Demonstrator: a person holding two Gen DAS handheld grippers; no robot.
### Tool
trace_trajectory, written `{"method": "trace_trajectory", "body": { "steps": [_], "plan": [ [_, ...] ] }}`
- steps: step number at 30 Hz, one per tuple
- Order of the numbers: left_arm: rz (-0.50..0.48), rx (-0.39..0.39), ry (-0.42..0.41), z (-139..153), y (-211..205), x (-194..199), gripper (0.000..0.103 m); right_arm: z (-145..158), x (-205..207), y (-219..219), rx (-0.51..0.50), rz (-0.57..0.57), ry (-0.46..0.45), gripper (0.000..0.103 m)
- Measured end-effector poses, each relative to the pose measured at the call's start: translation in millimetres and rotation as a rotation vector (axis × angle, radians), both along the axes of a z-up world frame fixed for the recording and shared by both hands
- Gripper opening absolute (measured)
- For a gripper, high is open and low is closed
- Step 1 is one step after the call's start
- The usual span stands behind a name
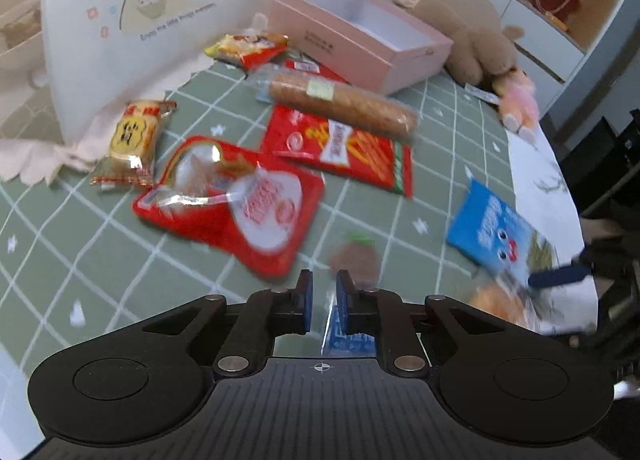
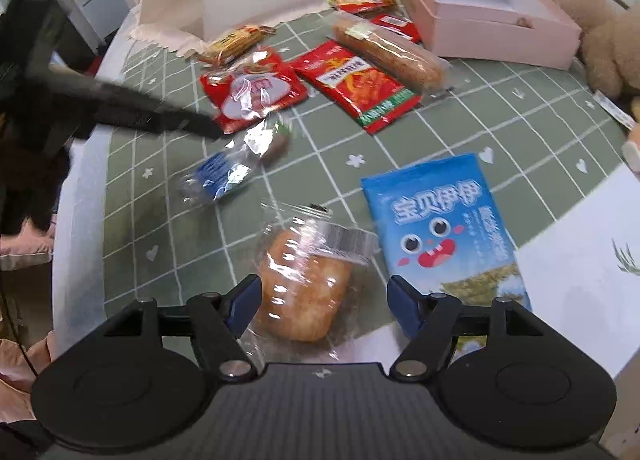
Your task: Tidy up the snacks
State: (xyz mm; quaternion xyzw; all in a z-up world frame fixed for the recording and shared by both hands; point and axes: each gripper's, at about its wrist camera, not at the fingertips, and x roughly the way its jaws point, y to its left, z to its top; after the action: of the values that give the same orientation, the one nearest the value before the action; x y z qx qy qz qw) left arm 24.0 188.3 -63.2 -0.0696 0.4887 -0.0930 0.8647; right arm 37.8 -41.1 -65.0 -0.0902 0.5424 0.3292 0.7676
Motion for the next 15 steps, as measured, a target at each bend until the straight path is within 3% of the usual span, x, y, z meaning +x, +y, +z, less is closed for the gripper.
{"method": "trace_trajectory", "body": {
  "steps": [4, 8, 13, 15],
  "plan": [
    [0.017, 0.075, -0.067, 11, -16, -14, 0.022, 0, -7, -9, -0.020, -0.027, -0.012, 0.071],
    [-0.133, 0.106, -0.086, 13, -45, -3, 0.025, -4, -15, -17, -0.033, -0.046, -0.006, 0.071],
    [-0.389, 0.384, -0.070, -15, -94, 7, 0.026, 0, -23, -26, -0.052, -0.058, -0.033, 0.071],
    [-0.433, 0.399, -0.073, -21, -99, 6, 0.045, 4, -25, -32, -0.059, -0.071, -0.060, 0.071]
  ]
}}
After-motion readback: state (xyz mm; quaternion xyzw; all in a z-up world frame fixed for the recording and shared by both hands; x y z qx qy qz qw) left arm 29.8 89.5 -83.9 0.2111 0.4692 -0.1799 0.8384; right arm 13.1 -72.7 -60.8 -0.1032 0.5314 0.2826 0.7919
